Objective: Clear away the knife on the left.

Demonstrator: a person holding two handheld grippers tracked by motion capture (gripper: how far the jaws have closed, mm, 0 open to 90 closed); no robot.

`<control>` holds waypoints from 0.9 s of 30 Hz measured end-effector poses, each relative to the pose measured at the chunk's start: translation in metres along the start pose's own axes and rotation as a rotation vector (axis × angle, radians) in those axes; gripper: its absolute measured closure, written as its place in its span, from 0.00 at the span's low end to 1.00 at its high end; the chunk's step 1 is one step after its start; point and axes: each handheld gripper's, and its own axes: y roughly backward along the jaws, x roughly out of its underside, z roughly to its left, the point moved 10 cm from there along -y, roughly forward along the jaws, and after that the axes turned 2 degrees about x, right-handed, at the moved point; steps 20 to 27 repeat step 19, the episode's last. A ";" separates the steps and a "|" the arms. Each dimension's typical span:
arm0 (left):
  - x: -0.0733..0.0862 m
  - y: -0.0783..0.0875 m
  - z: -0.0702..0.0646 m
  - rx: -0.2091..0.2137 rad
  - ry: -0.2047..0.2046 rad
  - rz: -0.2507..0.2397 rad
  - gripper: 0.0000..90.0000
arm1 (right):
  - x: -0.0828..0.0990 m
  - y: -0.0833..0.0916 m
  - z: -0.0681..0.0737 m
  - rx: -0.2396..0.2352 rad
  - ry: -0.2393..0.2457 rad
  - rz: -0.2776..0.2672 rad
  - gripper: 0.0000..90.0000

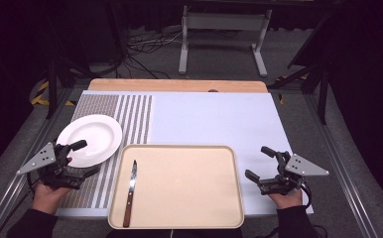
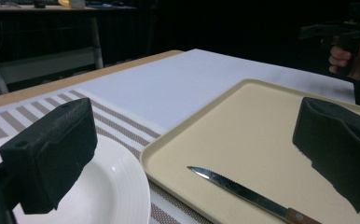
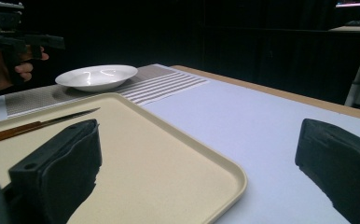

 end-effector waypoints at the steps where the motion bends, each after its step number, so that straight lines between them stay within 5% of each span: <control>1: 0.002 -0.001 -0.001 0.001 0.020 -0.008 0.01 | 0.000 0.000 0.000 0.000 0.002 -0.001 0.01; 6: 0.001 0.003 0.002 -0.006 0.071 -0.042 0.01 | 0.003 0.001 -0.002 0.006 -0.005 0.006 0.01; 27: -0.002 0.006 0.001 -0.025 0.031 -0.049 0.01 | 0.003 0.000 -0.003 0.006 -0.002 0.007 0.01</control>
